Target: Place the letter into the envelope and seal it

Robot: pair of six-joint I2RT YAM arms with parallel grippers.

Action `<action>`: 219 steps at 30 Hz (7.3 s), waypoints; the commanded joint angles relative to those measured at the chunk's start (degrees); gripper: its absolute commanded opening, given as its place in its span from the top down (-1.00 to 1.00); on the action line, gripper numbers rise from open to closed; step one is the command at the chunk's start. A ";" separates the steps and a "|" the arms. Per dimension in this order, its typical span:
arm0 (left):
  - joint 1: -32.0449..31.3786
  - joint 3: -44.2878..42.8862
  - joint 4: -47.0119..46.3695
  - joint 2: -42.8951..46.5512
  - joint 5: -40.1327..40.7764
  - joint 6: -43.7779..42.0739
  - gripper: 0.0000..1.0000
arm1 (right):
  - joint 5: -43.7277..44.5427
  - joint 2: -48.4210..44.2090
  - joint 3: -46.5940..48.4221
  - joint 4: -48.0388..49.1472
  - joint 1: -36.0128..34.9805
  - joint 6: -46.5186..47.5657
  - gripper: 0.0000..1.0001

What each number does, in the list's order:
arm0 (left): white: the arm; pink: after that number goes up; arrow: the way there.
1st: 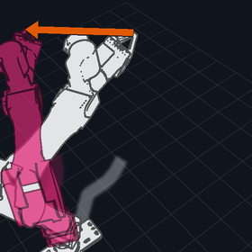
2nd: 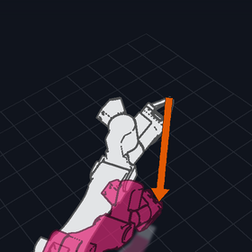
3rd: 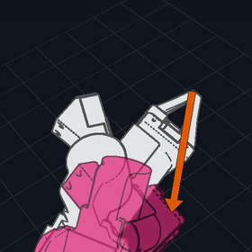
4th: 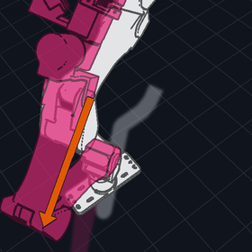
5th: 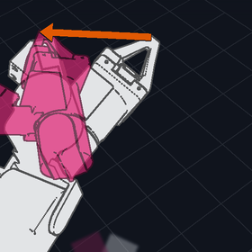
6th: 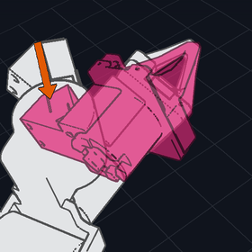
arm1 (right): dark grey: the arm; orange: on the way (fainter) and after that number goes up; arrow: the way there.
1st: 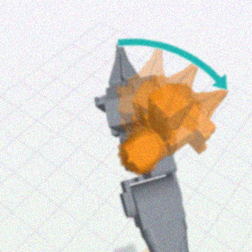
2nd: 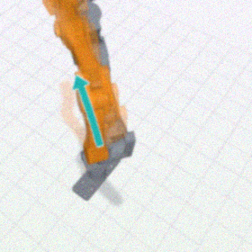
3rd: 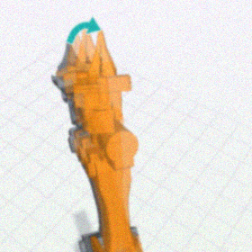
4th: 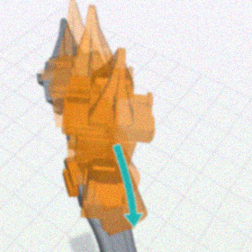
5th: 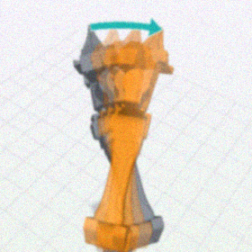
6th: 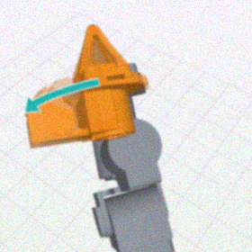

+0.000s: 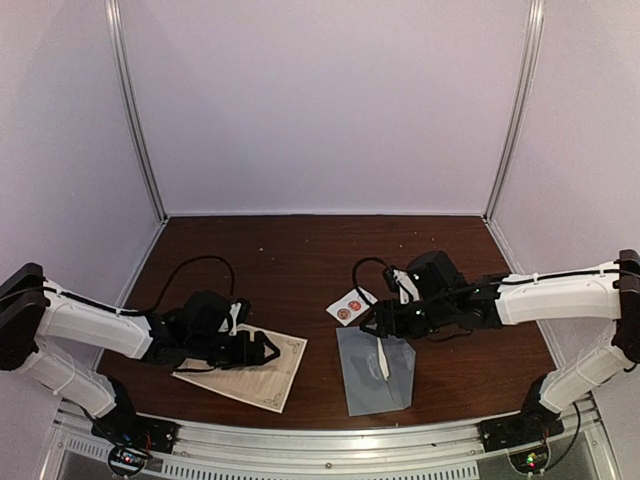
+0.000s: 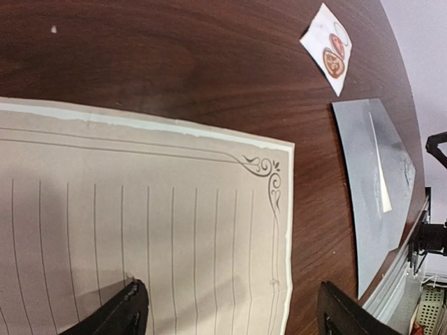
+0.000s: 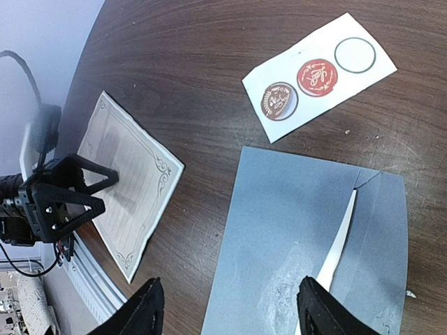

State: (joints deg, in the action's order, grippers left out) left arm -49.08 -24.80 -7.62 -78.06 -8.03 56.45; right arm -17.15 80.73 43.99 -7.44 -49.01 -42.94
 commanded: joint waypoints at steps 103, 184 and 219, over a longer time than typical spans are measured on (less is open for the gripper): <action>24.73 -43.23 17.02 -3.35 -12.21 -36.03 -0.88 | 6.22 2.15 23.98 -14.70 15.58 20.76 1.00; 21.75 -32.06 -2.16 -0.21 -41.27 -41.16 1.00 | -23.17 -1.45 29.92 -9.74 11.98 14.01 0.61; 21.75 -30.44 -5.78 2.33 -45.19 -40.65 1.00 | -20.54 -5.58 11.81 6.38 18.28 16.65 -0.83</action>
State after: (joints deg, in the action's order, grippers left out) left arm -27.57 -55.70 -10.09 -75.94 -52.56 14.94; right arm -31.14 77.03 55.94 -7.29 -27.55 -28.25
